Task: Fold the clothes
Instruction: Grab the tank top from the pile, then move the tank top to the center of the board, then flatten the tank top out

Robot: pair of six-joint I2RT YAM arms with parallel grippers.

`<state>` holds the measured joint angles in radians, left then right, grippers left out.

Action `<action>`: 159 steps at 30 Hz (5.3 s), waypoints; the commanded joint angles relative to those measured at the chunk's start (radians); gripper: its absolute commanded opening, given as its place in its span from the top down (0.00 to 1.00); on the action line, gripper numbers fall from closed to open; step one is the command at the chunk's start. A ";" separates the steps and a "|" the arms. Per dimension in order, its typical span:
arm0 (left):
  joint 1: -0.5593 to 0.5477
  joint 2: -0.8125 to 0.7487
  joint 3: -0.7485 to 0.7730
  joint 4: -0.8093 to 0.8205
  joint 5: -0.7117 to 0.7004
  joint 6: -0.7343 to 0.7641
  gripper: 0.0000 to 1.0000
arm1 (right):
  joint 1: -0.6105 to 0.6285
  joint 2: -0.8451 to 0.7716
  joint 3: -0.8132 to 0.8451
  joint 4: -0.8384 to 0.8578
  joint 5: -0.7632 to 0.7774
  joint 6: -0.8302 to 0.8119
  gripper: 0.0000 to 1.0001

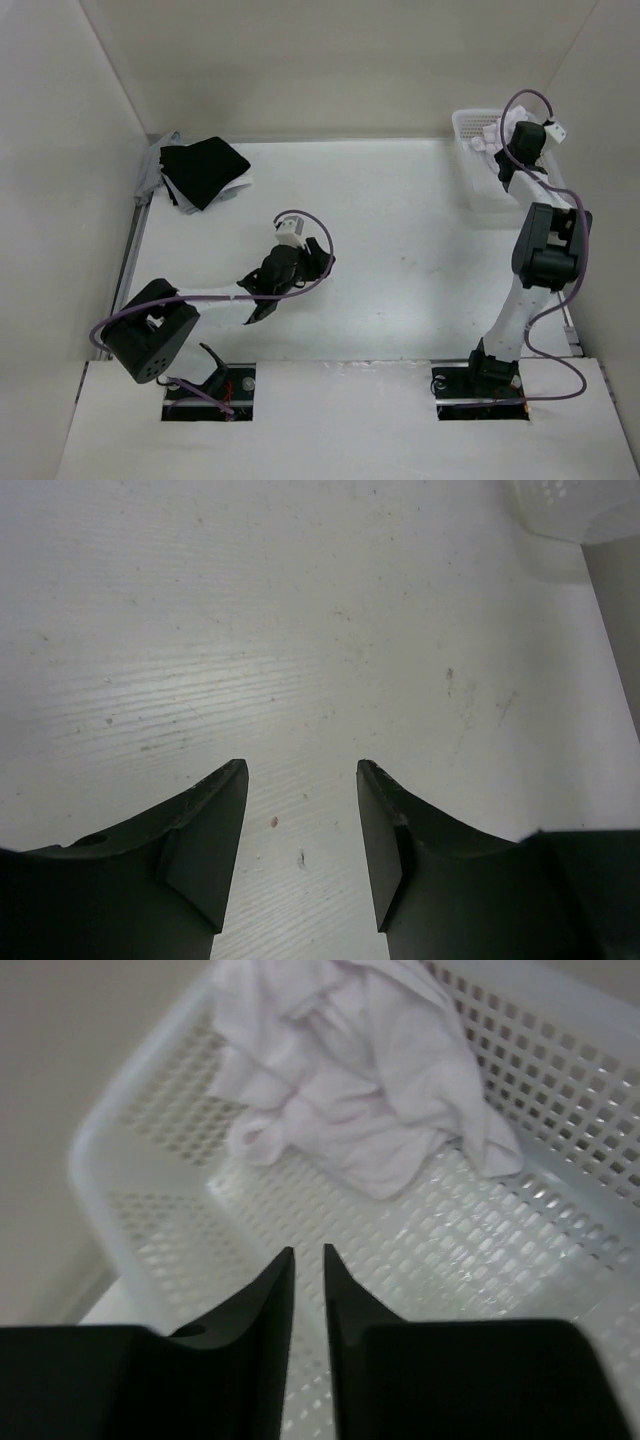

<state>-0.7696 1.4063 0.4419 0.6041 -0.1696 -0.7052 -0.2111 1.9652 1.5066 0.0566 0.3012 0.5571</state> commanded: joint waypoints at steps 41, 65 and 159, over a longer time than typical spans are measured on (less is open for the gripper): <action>0.260 0.008 -0.109 0.244 0.186 -0.128 0.53 | -0.060 0.724 1.058 -0.609 -0.125 -0.118 0.75; 0.238 -0.039 -0.121 0.264 0.171 -0.106 0.55 | 0.156 -0.458 -0.005 0.129 -0.223 0.012 1.00; -0.352 -0.765 0.817 -0.744 -0.433 0.355 1.00 | 1.710 -1.103 -0.062 -0.382 0.386 -0.230 0.98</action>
<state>-1.1027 0.6189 1.2259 -0.1989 -0.5442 -0.4458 1.4624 0.8188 1.3895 -0.2718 0.5690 0.4313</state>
